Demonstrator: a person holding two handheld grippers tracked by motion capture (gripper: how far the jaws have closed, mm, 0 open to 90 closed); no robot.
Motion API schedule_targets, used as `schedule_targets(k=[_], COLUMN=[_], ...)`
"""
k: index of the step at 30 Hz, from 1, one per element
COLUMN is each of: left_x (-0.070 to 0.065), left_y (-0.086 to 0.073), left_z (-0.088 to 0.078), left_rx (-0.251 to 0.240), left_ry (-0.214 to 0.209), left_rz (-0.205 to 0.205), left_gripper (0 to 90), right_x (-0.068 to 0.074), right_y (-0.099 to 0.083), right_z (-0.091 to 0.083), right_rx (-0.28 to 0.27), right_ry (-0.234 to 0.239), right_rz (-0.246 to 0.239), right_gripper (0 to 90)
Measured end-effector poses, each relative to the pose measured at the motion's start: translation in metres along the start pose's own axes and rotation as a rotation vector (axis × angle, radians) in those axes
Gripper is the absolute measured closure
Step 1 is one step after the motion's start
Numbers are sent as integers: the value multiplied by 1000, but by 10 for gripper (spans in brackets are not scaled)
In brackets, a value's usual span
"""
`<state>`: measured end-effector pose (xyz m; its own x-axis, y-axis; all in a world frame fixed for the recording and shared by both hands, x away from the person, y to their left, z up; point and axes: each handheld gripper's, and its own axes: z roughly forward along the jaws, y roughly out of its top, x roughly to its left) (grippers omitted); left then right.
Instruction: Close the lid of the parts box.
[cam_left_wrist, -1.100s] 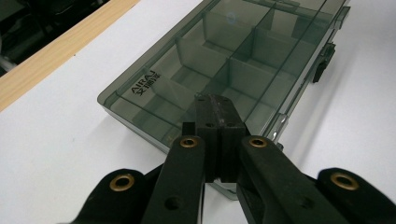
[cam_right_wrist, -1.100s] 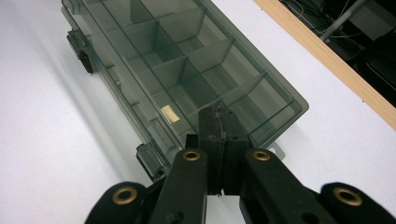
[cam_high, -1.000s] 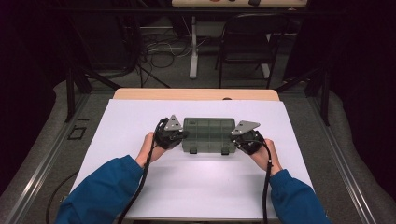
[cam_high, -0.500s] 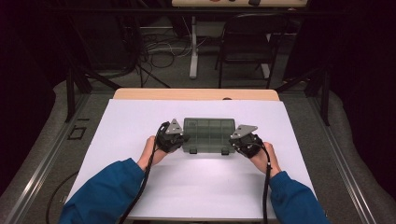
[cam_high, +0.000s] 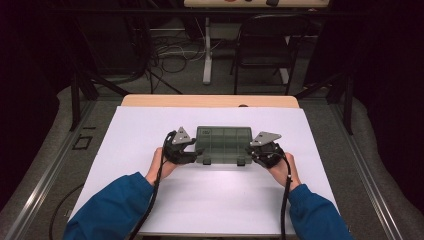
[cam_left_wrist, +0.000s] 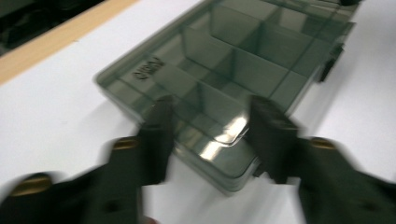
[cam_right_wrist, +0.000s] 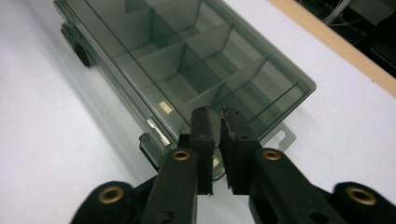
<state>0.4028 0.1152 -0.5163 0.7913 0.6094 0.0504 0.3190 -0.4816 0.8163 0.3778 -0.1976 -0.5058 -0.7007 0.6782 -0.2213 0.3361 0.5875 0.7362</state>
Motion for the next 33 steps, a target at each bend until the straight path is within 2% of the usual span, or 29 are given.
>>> schedule_targets(k=[2, 3, 7, 10, 17, 21, 23, 28, 29, 30, 31, 33], left_x=[2, 2, 1, -2, -12, -19, -23, -28, -28, -28, -28, -29], left_y=[1, 0, -2, -8, -25, -35, -41, -57, -59, -63, -66, -73], left_z=[-8, -11, -31, -47, -76, -90, -96, -105, -106, -109, -110, -115], left_rx=[-17, -26, -66, -98, -143, -155, -166, -154, -156, -154, -154, -171], left_ry=[16, 16, 24, 30, 49, 63, 75, 96, 102, 110, 109, 133], left_rz=[-9, -17, -29, -41, -45, -34, -34, -29, -31, -33, -37, -42], left_gripper=[374, 338, 224, 160, 68, 29, 14, 0, 0, 0, 0, 1], right_x=[-1, -1, 2, 7, 21, 28, 31, 38, 40, 42, 44, 48], right_y=[1, 1, 3, 4, 0, -3, -6, -12, -14, -15, -17, -21], right_z=[-5, -9, -22, -34, -57, -66, -69, -77, -80, -79, -82, -82], right_rx=[-30, -54, -74, -88, -155, -188, -203, -216, -201, -215, -204, -221], right_ry=[-7, -13, -24, -29, -27, -21, -17, -10, -7, -9, -7, -18], right_rz=[22, 32, 47, 61, 71, 59, 57, 55, 49, 52, 50, 55], right_gripper=[762, 706, 527, 426, 246, 158, 143, 105, 105, 101, 93, 89])
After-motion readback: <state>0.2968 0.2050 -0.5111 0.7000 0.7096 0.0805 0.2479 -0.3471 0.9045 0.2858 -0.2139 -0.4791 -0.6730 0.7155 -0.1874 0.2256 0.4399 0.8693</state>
